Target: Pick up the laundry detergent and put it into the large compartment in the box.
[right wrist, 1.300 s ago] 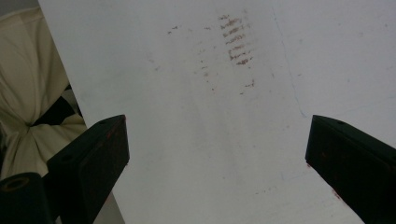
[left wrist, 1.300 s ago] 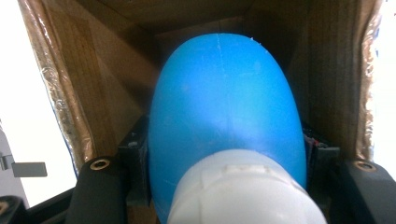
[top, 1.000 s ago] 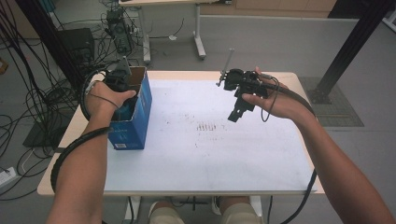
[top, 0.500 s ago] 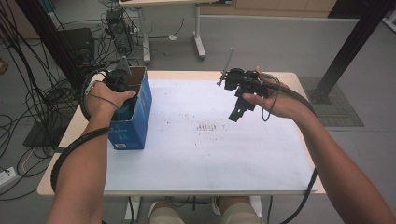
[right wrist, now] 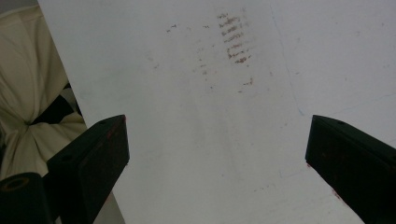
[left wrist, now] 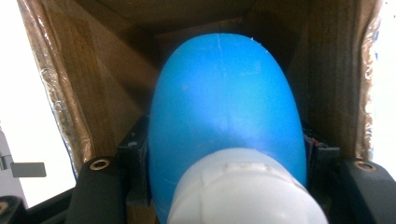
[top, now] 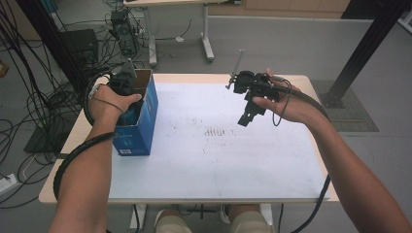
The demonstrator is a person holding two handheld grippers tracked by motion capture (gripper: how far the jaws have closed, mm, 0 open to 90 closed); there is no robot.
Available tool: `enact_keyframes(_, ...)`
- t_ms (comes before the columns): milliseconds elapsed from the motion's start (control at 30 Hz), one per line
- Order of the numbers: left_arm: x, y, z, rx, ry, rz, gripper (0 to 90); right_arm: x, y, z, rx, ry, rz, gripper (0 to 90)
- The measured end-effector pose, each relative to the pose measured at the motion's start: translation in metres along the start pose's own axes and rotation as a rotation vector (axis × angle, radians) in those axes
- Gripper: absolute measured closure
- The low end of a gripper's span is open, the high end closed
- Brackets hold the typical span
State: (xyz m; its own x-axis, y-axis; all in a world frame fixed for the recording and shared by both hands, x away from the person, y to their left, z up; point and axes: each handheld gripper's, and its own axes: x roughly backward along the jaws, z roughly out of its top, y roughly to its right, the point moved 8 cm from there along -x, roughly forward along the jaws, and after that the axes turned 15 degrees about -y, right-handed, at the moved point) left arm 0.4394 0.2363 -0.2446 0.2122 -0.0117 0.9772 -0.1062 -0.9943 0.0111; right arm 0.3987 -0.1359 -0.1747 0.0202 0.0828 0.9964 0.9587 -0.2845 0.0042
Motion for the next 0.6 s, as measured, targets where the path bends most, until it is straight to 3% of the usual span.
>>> enact_keyframes(600,-0.0002,0.0005,-0.0005,0.000,0.004,0.001,37.0,0.0003,-0.0012,0.0003,-0.002,-0.001,-0.001,6.2)
